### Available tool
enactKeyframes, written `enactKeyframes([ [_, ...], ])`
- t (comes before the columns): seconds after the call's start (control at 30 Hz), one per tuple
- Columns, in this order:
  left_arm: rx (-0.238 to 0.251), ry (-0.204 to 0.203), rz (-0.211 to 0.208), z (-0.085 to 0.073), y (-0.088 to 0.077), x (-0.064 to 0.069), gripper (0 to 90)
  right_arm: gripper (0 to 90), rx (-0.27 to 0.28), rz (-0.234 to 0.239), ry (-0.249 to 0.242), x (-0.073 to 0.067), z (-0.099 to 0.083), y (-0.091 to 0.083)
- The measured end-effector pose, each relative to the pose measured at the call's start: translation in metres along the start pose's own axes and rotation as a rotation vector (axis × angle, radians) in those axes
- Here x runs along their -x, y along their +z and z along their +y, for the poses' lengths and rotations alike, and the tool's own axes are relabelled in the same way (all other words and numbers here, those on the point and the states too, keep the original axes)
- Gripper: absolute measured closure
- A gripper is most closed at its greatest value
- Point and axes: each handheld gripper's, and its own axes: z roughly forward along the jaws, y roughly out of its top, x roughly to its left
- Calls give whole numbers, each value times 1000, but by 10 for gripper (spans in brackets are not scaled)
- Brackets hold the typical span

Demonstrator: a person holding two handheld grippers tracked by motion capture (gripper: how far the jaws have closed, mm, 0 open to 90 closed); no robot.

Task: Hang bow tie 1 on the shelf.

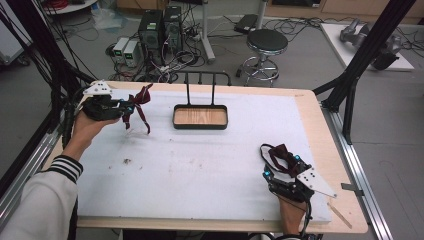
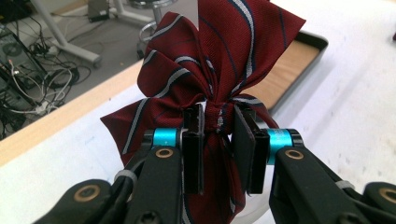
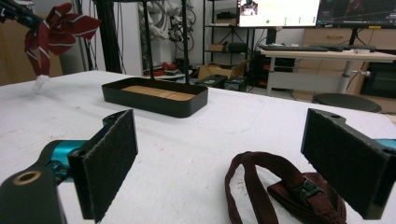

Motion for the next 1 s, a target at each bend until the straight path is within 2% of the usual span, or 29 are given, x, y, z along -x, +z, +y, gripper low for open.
enactKeyframes([
  [0.13, 33, -15, 12, 7, 0, 3, 742, 99, -2, 1, 4, 0, 0, 0],
  [0.27, 53, -9, 26, 13, 1, 7, 742, 99, 0, 3, 1, 0, 0, 0],
  [0.53, 94, -30, 30, 23, 6, 12, 742, 99, 3, -1, -4, 0, 0, 0],
  [0.6, 120, -36, 42, 27, 7, 14, 742, 99, 2, 1, 0, 0, 0, 0],
  [0.77, 147, -45, 58, 35, 10, 17, 743, 99, 2, 2, 0, 0, 0, 0],
  [1.0, 167, -33, 60, 48, 17, 22, 743, 99, 5, 2, -3, 1, 0, 0],
])
